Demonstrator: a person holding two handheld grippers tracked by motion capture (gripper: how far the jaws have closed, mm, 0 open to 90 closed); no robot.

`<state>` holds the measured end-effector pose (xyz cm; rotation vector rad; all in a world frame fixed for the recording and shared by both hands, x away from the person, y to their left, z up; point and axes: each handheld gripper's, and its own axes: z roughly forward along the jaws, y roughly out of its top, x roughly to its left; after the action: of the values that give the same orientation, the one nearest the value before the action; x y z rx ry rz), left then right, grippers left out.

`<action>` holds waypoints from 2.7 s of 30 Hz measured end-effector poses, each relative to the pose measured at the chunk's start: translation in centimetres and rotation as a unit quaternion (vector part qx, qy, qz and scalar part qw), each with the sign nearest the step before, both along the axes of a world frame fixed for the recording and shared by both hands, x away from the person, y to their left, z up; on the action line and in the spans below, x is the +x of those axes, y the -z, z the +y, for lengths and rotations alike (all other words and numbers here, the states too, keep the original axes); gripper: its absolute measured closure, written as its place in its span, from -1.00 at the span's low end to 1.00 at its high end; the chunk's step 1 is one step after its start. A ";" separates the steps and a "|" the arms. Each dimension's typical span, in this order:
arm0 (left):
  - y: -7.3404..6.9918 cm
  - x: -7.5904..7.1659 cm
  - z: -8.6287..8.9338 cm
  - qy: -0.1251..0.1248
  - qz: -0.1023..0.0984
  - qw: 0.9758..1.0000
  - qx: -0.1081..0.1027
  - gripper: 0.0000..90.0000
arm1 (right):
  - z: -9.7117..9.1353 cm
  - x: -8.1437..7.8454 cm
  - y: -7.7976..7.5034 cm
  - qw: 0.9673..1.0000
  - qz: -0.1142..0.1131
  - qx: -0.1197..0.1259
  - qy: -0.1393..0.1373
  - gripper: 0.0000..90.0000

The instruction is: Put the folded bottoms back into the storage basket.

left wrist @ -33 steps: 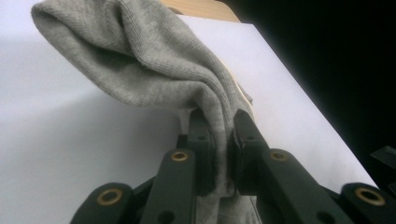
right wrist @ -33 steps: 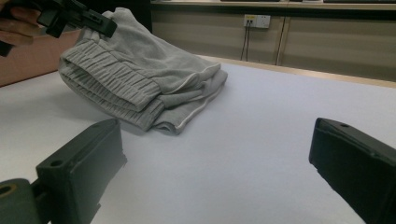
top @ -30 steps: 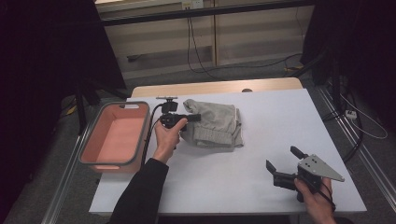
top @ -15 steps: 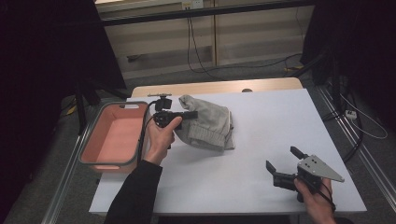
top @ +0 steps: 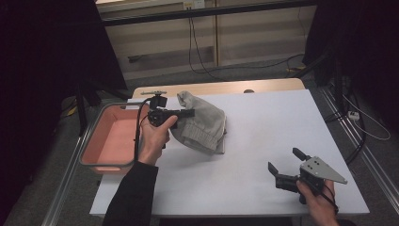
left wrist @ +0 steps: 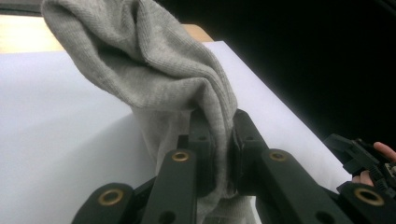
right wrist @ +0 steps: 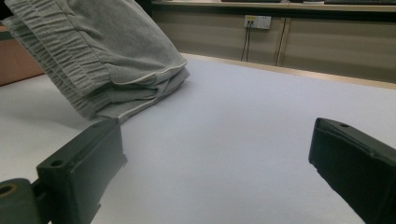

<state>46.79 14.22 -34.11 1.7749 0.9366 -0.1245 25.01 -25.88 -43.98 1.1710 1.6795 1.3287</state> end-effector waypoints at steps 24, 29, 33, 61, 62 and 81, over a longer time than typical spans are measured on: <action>-3.6 -1.5 2.0 -0.004 -0.043 0.999 0.006 0.82 | 0.0 0.0 0.0 1.000 0.001 0.000 -0.001 -0.93; -4.3 -2.0 2.5 -0.010 -0.057 0.998 0.016 0.81 | 0.0 0.0 0.0 1.000 0.000 0.000 0.000 -0.93; -5.0 -2.5 2.5 -0.014 -0.069 0.997 0.020 0.82 | 0.0 0.0 0.0 1.000 -0.001 -0.001 -0.001 -0.93; -7.9 -4.5 6.3 -0.069 -0.112 0.991 0.003 0.82 | 0.0 0.0 0.0 1.000 -0.001 -0.001 0.001 -0.93; -8.0 -4.5 6.4 -0.069 -0.113 0.991 0.003 0.82 | 0.0 0.0 0.0 1.000 -0.001 -0.001 0.001 -0.93; -11.8 -4.9 7.3 -0.068 -0.151 0.986 0.020 0.82 | 0.0 0.0 0.0 1.000 0.000 0.001 0.001 -0.93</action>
<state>41.91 21.51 -22.34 1.7015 0.8383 0.2464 25.04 -25.90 -43.98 1.1743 1.6771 1.3291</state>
